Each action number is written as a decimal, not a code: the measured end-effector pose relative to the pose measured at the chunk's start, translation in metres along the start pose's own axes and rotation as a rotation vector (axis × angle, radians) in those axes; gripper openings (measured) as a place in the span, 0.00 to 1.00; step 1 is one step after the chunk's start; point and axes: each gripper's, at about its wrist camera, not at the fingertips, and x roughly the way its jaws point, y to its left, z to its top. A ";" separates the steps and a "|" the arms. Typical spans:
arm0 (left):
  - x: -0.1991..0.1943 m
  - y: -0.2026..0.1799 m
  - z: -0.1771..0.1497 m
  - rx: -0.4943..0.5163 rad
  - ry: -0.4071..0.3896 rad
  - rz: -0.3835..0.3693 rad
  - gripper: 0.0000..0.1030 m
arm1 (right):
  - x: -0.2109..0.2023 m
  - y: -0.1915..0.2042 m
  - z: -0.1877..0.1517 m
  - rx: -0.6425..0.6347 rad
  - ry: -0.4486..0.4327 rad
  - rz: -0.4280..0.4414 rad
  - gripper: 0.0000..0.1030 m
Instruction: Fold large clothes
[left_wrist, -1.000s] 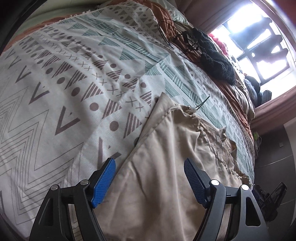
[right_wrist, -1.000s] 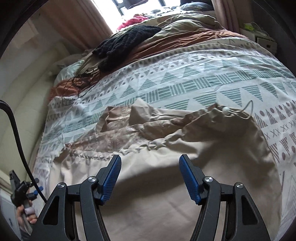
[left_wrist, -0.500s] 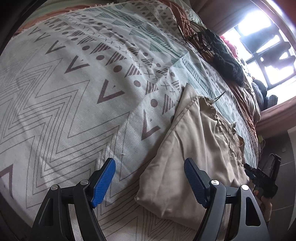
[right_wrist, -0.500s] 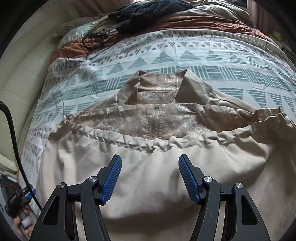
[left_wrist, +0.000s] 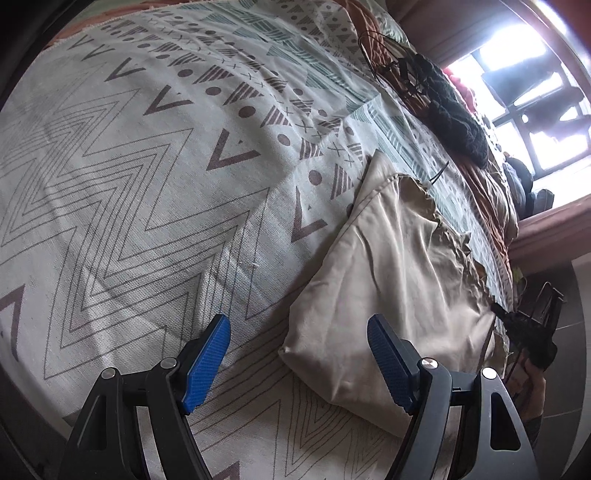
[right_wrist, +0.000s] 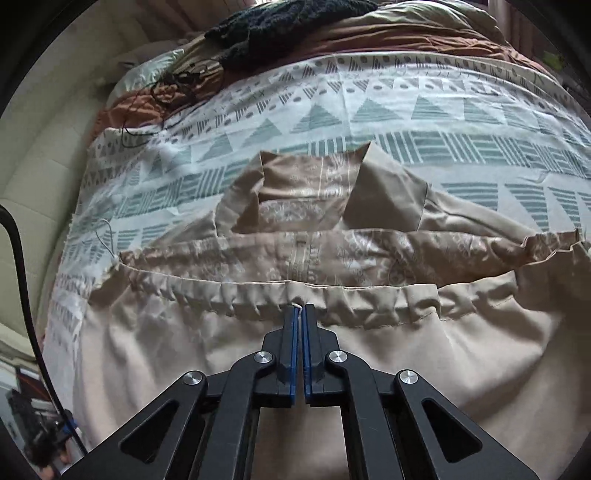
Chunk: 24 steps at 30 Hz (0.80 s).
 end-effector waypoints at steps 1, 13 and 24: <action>0.001 0.000 -0.001 -0.004 0.006 -0.007 0.75 | -0.002 0.001 0.002 -0.001 -0.009 -0.001 0.02; -0.007 0.014 -0.022 -0.082 0.022 -0.085 0.75 | 0.059 -0.011 -0.004 0.036 0.067 -0.047 0.02; 0.023 -0.004 -0.020 -0.085 0.095 -0.162 0.63 | 0.064 -0.016 -0.001 0.038 0.063 -0.032 0.01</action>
